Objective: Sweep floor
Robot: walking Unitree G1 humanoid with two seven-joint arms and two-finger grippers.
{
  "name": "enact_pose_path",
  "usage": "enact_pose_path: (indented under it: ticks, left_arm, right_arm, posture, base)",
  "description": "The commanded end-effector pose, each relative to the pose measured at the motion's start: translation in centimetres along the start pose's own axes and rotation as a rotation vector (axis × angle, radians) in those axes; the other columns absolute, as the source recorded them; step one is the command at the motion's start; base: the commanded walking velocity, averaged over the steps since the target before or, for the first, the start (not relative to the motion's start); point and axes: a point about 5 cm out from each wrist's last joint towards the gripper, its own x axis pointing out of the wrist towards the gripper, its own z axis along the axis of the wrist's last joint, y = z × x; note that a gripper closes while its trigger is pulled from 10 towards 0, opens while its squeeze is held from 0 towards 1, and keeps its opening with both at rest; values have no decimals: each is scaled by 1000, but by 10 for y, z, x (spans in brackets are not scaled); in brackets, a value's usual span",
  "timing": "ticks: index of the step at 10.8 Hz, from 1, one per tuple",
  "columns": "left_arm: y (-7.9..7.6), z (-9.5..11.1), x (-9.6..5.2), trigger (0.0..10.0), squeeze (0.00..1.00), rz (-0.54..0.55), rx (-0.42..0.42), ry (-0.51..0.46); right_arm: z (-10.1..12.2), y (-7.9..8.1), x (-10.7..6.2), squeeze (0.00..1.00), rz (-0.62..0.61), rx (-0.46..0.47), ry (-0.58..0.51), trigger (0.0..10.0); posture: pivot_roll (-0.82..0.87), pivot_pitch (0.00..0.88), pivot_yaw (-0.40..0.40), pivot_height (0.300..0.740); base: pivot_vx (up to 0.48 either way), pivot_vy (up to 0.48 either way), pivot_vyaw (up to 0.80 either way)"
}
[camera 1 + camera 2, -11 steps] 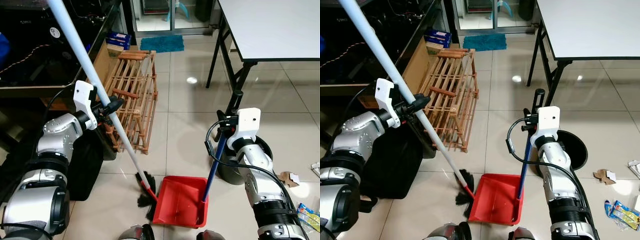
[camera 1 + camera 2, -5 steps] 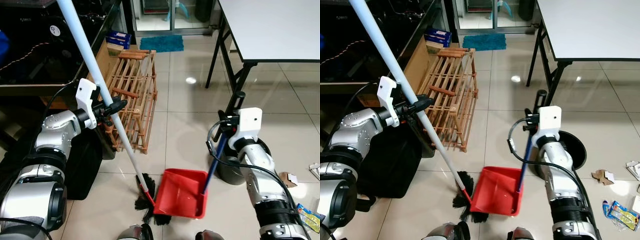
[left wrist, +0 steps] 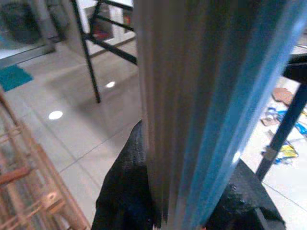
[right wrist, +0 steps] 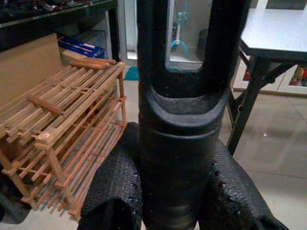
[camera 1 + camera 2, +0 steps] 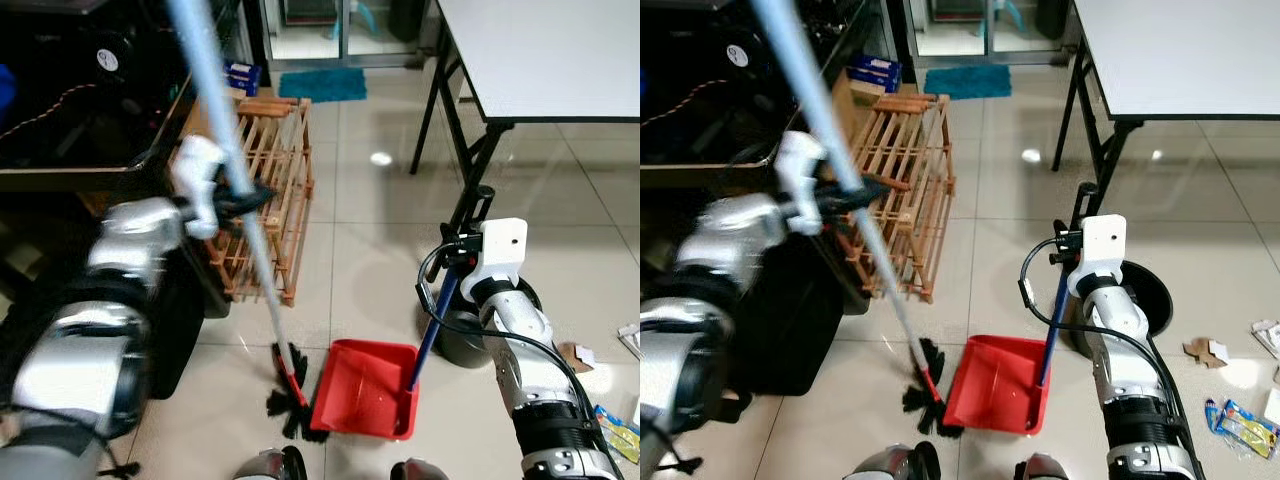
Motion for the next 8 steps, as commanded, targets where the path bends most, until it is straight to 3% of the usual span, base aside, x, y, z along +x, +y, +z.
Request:
enact_pose_path:
  ticks: [1, 5, 8]
  left_arm:
    - [-1, 11, 6, 0, 0, -20, 66, -10]
    - [0, 27, 13, 0, 0, -14, 177, -12]
    - [-4, 33, 17, 0, 0, -77, 211, 5]
  right_arm:
    - [8, -2, 1, 0, -6, 3, -43, 10000]
    - [9, -3, 0, 0, -6, 3, -44, 10000]
    - [5, 2, -2, 0, 35, 22, -30, 10000]
  posture:
    - [-231, 106, 98, 740]
    - [-236, 109, 102, 740]
    - [-235, 116, 104, 740]
  base:
    - [0, 0, 0]
    - [0, 0, 0]
    - [0, 0, 0]
